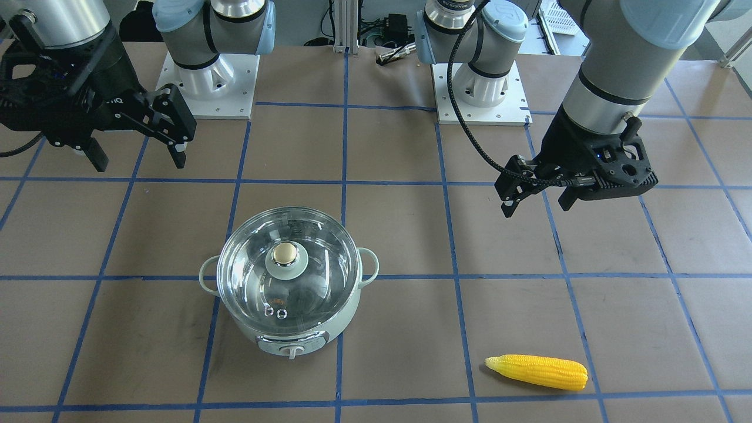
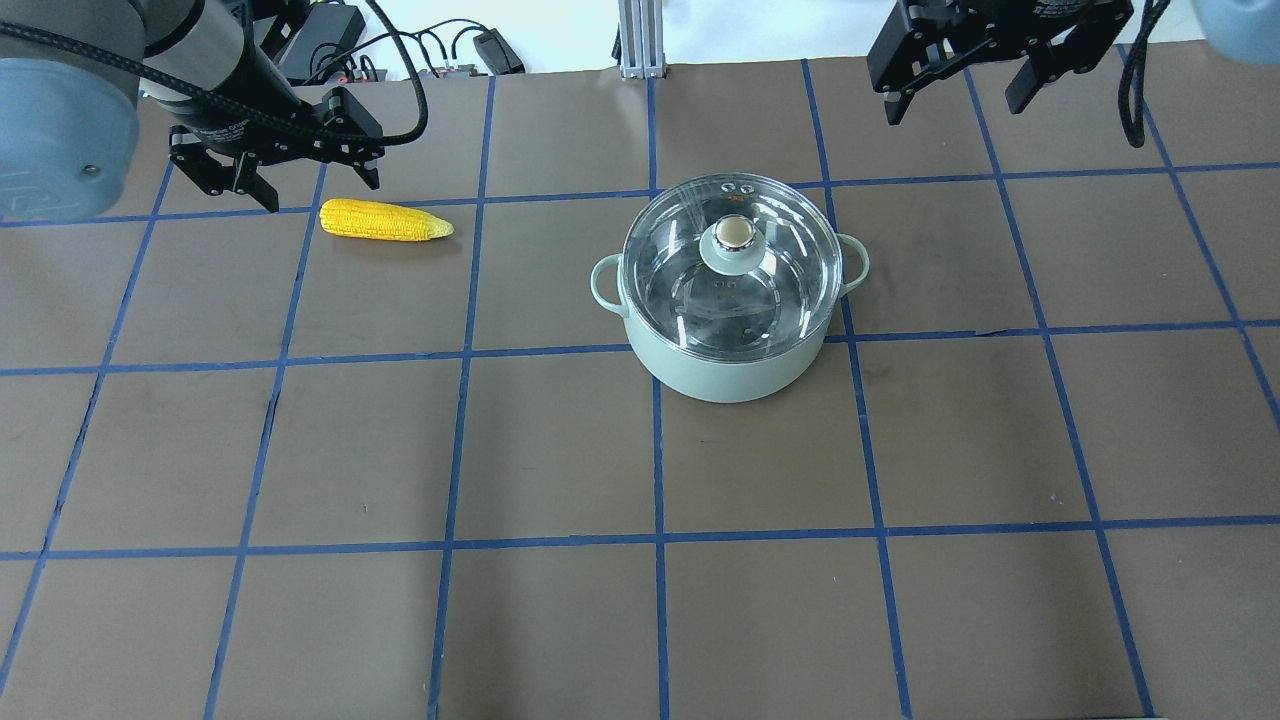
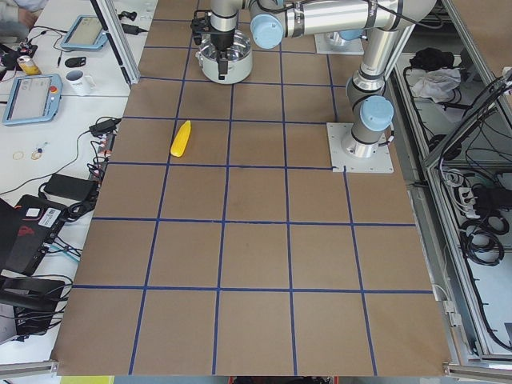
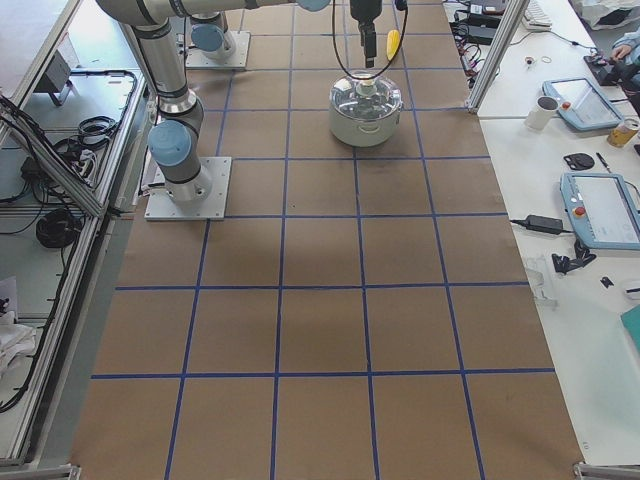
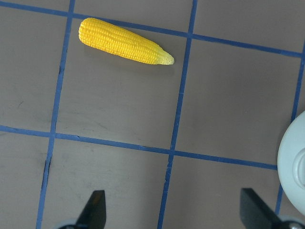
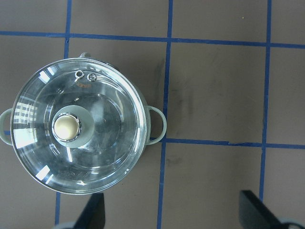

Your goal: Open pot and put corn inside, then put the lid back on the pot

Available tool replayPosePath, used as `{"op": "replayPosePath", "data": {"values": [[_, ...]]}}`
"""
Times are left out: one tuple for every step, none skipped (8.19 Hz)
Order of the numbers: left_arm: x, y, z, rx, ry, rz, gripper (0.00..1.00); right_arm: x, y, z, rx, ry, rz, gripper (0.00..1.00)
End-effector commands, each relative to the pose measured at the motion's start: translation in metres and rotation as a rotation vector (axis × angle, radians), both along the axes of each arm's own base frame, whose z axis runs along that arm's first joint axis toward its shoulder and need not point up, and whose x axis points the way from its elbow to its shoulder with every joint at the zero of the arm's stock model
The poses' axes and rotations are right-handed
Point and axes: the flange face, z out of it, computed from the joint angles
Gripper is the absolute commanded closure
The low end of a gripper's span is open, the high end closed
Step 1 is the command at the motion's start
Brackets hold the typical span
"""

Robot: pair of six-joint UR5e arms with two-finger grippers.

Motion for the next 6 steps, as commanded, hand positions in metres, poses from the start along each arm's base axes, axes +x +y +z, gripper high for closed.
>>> {"op": "replayPosePath", "data": {"values": [[0.003,-0.008,0.004,-0.061,0.023,0.15,0.0,0.003,0.002,0.0,0.003,-0.013,-0.002,0.0],[0.008,-0.01,0.004,-0.071,0.023,0.242,0.0,0.004,0.001,-0.001,0.003,-0.015,-0.003,0.0],[0.016,-0.014,0.002,-0.076,0.036,0.323,0.0,0.004,0.0,-0.003,0.007,-0.013,-0.002,0.0],[0.019,-0.024,-0.007,-0.089,0.063,0.454,0.0,0.005,-0.001,-0.004,0.006,-0.018,-0.001,0.0],[0.021,-0.035,-0.027,-0.058,0.075,0.545,0.0,0.005,-0.001,-0.005,0.009,-0.018,-0.001,0.0],[0.023,-0.044,-0.046,-0.024,0.072,0.581,0.0,0.005,-0.001,-0.007,0.012,-0.016,-0.001,0.0]]}}
